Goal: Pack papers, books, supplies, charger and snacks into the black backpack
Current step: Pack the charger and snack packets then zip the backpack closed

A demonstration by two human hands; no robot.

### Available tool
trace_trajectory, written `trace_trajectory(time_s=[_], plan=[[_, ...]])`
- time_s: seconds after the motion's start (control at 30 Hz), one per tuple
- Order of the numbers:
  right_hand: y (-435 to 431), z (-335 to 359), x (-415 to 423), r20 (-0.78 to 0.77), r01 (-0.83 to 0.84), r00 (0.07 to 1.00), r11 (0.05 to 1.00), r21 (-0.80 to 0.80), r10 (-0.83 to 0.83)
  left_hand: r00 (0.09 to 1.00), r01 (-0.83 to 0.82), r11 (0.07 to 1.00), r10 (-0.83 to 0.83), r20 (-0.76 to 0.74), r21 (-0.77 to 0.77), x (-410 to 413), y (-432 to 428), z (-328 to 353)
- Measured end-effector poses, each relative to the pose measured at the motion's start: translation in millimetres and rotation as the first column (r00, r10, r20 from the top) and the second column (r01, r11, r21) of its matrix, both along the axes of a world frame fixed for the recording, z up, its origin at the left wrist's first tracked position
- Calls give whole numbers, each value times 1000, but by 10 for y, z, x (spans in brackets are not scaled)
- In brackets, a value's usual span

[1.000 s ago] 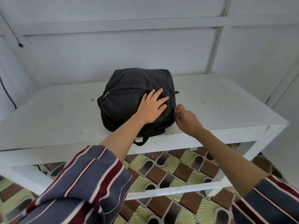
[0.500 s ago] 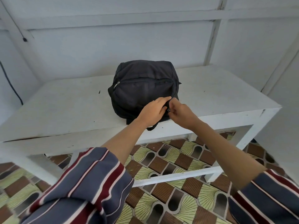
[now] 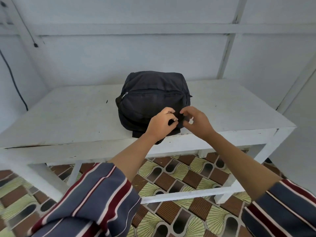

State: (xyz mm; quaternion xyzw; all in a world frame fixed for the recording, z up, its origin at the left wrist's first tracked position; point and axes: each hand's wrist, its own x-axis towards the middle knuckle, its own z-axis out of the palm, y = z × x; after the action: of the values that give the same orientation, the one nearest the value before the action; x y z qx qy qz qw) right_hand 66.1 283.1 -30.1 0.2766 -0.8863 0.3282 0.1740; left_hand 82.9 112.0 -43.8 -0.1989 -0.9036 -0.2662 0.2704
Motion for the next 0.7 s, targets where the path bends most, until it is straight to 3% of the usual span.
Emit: trace_trajectory(time_s=[0.13, 0.33, 0.5, 0.7], plan=[[-55, -223, -124, -223, 30, 974, 968, 249, 27, 999, -28, 998, 30, -25, 60, 12, -27, -32], [-177, -311, -228, -436, 146, 899, 972, 186, -52, 994, -22, 999, 26, -104, 40, 63, -75, -36], [-146, -340, -256, -519, 166, 853, 972, 164, -58, 993, -47, 997, 54, -104, 63, 122, -100, -79], [-79, -376, -316, -607, 164, 795, 969, 184, -19, 977, -131, 991, 124, -173, -25, 189, -355, -84]])
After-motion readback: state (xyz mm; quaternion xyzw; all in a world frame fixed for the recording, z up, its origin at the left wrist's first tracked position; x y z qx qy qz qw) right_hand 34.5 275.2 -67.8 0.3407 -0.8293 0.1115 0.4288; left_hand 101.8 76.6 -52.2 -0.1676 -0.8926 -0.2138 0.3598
